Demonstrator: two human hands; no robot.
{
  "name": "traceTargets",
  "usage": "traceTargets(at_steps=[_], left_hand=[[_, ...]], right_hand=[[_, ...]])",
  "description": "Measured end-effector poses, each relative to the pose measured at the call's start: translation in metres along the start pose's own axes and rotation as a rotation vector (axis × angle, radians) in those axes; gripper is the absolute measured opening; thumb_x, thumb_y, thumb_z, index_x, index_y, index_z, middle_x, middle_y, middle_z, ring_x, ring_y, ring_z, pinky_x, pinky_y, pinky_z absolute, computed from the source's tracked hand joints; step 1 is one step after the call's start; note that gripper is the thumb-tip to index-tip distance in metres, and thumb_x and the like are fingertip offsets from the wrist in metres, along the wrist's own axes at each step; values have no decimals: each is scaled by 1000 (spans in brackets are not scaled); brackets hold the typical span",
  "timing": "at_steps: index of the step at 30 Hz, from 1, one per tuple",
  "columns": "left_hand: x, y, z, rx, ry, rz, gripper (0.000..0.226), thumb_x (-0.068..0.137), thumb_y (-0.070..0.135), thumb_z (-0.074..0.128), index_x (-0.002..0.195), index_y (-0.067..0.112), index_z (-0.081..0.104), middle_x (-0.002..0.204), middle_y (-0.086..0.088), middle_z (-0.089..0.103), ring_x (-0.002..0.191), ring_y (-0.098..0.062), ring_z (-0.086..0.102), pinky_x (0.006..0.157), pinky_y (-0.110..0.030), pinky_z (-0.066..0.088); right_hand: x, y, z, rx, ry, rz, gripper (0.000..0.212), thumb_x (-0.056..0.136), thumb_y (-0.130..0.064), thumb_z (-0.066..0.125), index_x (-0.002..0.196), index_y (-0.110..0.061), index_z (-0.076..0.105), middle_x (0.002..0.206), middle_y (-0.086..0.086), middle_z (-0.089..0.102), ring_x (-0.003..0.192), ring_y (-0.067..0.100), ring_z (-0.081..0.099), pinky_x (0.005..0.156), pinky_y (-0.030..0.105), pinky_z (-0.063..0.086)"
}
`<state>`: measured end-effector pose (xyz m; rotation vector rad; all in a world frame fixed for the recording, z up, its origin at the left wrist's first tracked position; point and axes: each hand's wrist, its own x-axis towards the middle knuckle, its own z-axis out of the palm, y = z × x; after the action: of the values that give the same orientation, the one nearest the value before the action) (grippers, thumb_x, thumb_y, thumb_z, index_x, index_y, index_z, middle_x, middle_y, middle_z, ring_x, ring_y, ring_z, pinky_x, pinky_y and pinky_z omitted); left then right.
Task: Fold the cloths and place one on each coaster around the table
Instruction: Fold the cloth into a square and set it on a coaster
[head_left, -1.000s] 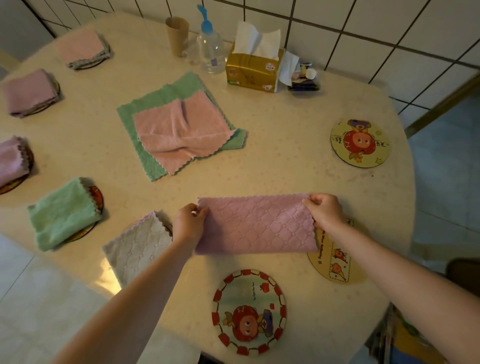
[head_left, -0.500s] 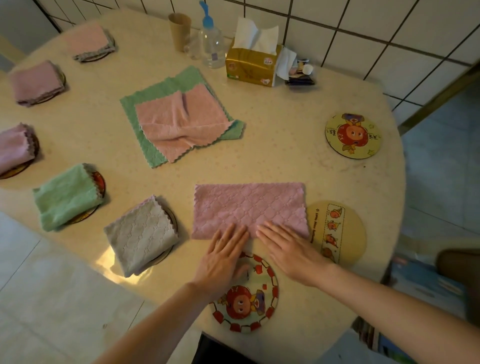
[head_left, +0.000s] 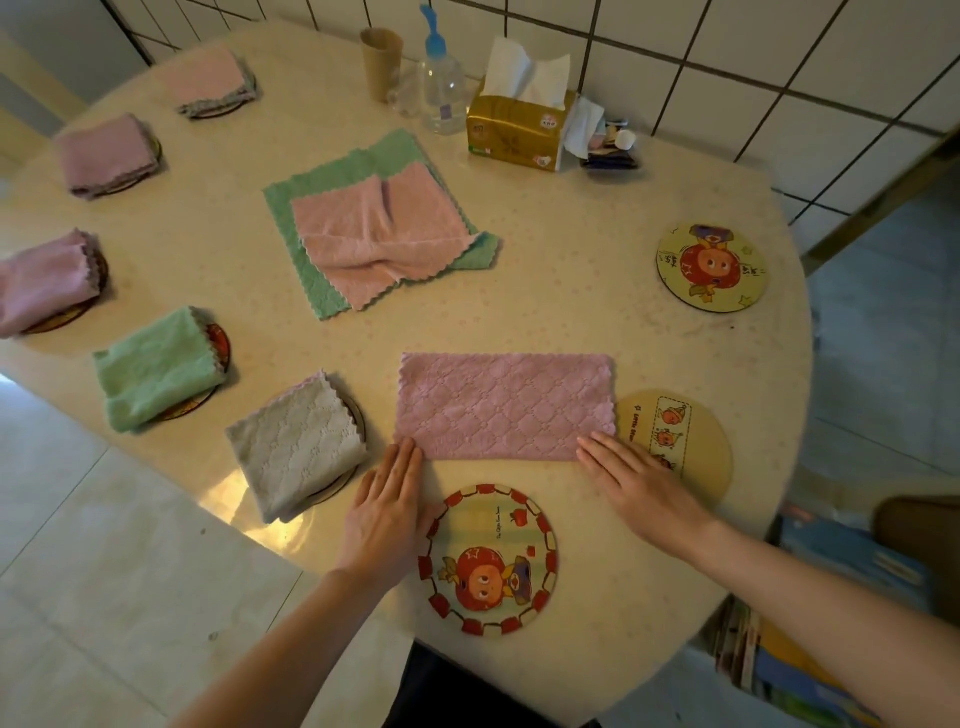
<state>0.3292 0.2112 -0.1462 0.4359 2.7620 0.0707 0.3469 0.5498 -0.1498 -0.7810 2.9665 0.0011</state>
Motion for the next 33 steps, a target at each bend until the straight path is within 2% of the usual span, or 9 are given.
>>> traceTargets(at_steps=[4,7,9,19,21,24,27,30,33], left_hand=[[3,3,-5,29,10,-37,75,90,54,15,151,11,15,157,-6,14,145,-26,16,116,-38,12],[6,11,-9,39,15,-69,70,94,51,28,150,9,20,157,-9,20,145,-29,16,118,-43,14],[9,21,-13,15,5,-108,71,96,47,37,151,9,15,159,-10,14,147,-28,7,120,-43,9],[24,73,-24,-26,-96,-264,79,96,47,31,150,10,-15,156,-19,-20,141,-36,-24,119,-48,-6],[25,85,-21,-62,-45,-134,79,97,39,36,149,14,-18,155,-14,-23,140,-35,-26,119,-49,-5],[27,108,-16,-140,22,180,74,96,29,41,152,20,-7,160,-4,-7,146,-29,-12,120,-45,4],[29,124,-10,-182,61,299,70,91,30,53,152,23,17,158,-3,22,145,-28,19,117,-43,22],[22,125,-4,-176,148,405,53,84,38,59,134,22,52,137,0,56,125,-26,53,99,-40,45],[9,110,3,-164,134,553,46,86,39,46,126,22,61,130,1,61,121,-23,57,97,-44,49]], right_hand=[[20,-6,-6,-27,47,33,38,79,-3,60,117,-2,59,122,15,61,111,31,58,97,45,47],[27,-8,-11,-61,52,17,35,77,-4,65,111,0,60,114,16,62,104,32,60,91,43,51],[30,-5,-15,-56,52,9,36,71,-3,70,106,-1,62,109,16,64,99,31,62,84,40,54],[42,16,-30,-22,-12,-110,35,59,7,78,89,-6,65,90,10,67,83,24,64,64,31,58],[39,15,-37,-4,-5,-132,35,58,7,77,89,-7,66,87,9,67,81,23,64,64,29,58],[29,3,-50,49,10,-152,28,64,4,74,88,-7,65,83,5,65,75,19,62,59,24,53],[11,-20,-55,153,-14,-159,22,81,-4,64,102,-9,64,94,5,66,83,18,63,71,26,57],[-7,-44,-58,294,-21,-154,20,89,-8,55,108,-9,62,97,4,66,84,16,63,70,27,56],[-20,-58,-67,508,-67,-172,25,97,-22,44,110,-11,62,95,1,67,78,11,62,67,24,55]])
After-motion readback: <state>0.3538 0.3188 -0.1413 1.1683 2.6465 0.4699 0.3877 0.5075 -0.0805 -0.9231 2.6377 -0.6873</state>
